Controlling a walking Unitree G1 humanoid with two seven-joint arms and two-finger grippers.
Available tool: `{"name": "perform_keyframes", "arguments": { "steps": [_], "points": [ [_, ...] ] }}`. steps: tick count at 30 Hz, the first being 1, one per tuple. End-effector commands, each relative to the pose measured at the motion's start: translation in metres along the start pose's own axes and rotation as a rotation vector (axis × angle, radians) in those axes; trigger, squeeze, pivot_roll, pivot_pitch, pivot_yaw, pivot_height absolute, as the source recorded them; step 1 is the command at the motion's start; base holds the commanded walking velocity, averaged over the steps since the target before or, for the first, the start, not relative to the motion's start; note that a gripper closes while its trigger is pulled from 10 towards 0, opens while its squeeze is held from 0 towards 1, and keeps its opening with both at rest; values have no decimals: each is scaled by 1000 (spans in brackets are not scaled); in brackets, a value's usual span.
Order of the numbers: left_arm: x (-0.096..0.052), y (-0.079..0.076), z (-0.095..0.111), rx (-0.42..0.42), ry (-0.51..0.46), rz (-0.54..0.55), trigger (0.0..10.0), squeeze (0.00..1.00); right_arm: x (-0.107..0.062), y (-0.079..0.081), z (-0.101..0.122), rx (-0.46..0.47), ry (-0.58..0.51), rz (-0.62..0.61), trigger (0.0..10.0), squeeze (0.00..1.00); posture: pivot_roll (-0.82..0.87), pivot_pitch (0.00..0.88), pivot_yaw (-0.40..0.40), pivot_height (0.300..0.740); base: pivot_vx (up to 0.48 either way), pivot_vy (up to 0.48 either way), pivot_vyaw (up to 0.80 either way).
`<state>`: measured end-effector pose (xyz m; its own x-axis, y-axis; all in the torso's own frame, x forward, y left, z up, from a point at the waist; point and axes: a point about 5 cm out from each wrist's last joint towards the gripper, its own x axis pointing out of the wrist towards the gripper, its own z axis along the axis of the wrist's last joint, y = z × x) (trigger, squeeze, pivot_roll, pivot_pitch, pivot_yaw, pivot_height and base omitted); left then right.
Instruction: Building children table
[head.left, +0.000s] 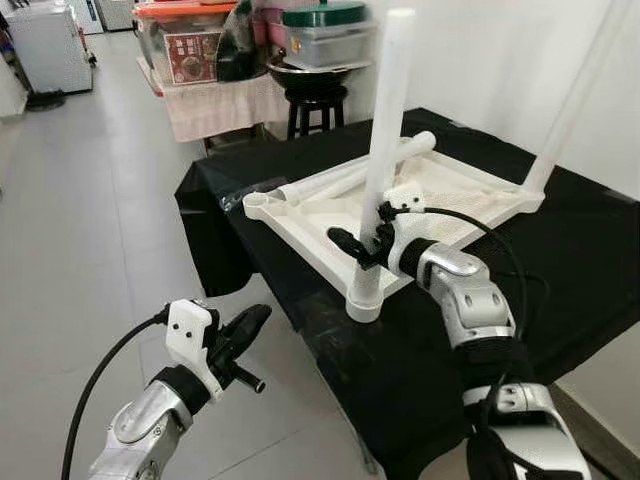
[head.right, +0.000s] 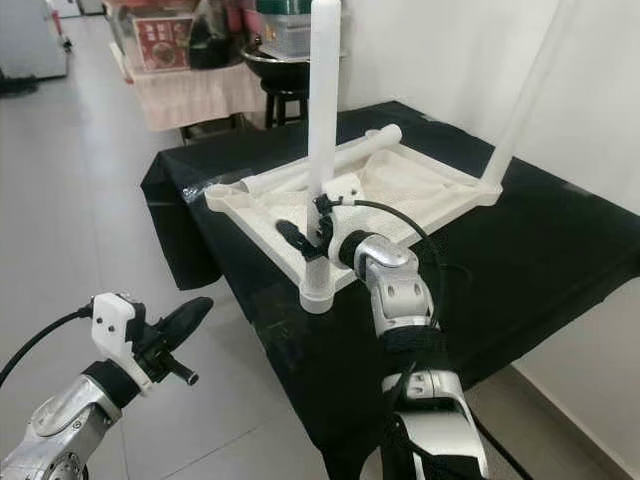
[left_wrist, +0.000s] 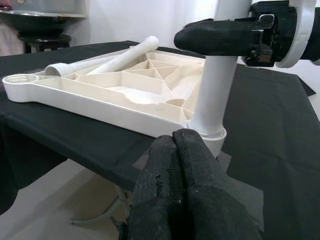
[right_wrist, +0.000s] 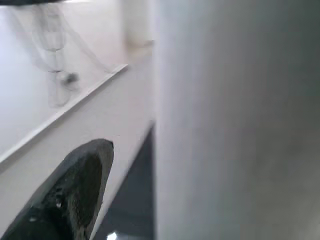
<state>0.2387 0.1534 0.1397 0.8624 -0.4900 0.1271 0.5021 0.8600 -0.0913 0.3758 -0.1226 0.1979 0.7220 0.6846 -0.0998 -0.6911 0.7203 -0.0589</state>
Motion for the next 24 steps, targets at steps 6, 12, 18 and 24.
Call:
{"name": "perform_keyframes", "arguments": {
  "steps": [6, 12, 18, 24],
  "points": [
    [-2, -2, 0, 10, 5, 4, 10000, 0, 12, 5, 6, 74, -35, 196, 0, 0, 68, 0, -39, 740, 0, 0, 0],
    [-2, -3, 0, 11, 5, 4, 10000, 0, 15, 0, -1, 92, -10, 173, 0, 0, 71, 0, -46, 740, 0, 0, 0],
    [-3, -4, -1, 12, 6, 3, 10000, 0, 2, -15, -35, 84, 101, -90, 0, 0, 53, 0, -55, 740, 0, 0, 0],
    [-4, 0, -1, 15, 15, -6, 10000, 0, -29, -2, -58, 203, 135, -665, 0, 0, 22, 0, -21, 740, 0, 0, 0]
  ]
}}
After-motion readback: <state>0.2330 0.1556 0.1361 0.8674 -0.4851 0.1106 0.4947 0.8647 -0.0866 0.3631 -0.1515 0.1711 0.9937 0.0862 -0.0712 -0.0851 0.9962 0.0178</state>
